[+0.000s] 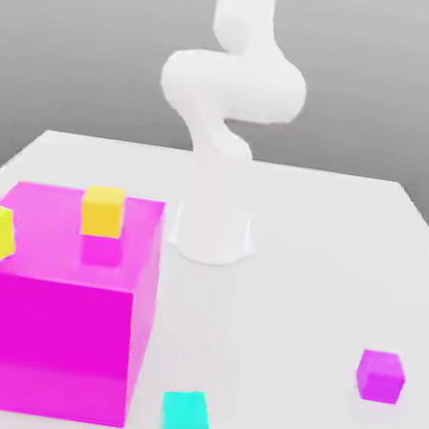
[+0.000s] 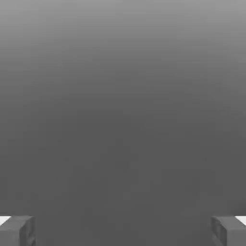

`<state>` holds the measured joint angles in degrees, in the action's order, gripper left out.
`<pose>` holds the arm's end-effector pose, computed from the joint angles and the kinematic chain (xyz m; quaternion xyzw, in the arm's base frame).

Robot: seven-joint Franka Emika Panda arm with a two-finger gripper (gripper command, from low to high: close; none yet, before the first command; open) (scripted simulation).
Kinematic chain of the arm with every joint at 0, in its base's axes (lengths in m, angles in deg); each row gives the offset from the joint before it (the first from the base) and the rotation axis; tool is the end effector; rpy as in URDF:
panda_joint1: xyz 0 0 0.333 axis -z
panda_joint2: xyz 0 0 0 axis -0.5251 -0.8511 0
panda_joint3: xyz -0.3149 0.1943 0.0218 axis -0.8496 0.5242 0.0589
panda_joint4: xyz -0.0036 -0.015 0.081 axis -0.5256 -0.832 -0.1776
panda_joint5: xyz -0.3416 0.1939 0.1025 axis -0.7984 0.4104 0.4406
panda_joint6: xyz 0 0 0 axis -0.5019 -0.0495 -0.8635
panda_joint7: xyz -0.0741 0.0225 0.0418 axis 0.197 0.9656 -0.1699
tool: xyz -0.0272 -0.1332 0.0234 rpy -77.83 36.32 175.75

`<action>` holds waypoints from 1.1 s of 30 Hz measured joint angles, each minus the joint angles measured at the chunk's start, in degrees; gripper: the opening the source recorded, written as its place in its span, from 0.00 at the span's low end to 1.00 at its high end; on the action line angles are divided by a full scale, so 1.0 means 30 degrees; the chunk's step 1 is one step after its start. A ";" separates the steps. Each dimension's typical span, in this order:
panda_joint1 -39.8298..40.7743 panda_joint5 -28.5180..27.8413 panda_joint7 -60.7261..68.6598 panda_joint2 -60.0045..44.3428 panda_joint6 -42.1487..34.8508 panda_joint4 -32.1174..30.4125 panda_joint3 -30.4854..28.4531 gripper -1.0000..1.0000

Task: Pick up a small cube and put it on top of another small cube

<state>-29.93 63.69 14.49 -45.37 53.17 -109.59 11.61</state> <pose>0.3750 0.0016 0.6950 -0.8384 0.4092 -0.3254 0.1542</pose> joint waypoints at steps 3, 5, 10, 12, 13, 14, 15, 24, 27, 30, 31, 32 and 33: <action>0.0734 0.0349 -0.2304 -0.1900 0.0808 -0.0405 0.0639 0.50; 0.1179 0.0500 -0.3832 -0.3112 0.1325 -0.0663 0.1066 0.50; 0.2199 0.0605 -0.7816 -0.6122 0.2618 -0.1309 0.2135 0.50; 0.2557 0.0524 -0.9494 -0.7331 0.3133 -0.1566 0.2531 0.50; 0.2721 0.0452 -1.0359 -0.7938 0.3394 -0.1696 0.2714 0.50; 0.2881 0.0366 -1.1233 -0.8546 0.3655 -0.1826 0.2893 0.50; 0.3022 0.0257 -1.2123 -0.9157 0.3915 -0.1955 0.3051 0.50; 0.3362 -0.1313 -2.0546 -1.4714 0.6232 -0.3113 0.3331 0.50; 0.3000 -0.1742 -2.3282 -1.6557 0.6998 -0.3496 0.2931 0.50; 0.2498 -0.2156 -2.5174 -1.8473 0.8077 -0.3604 0.2349 0.50; 0.2323 -0.2359 -2.5456 -1.9152 0.8584 -0.3511 0.2131 0.50; 0.2146 -0.2571 -2.5681 -1.9837 0.9115 -0.3397 0.1908 0.50; 0.1958 -0.2774 -2.5869 -2.0524 0.9659 -0.3272 0.1675 0.50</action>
<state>-24.06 55.36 -63.12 -106.94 82.14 -119.41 16.64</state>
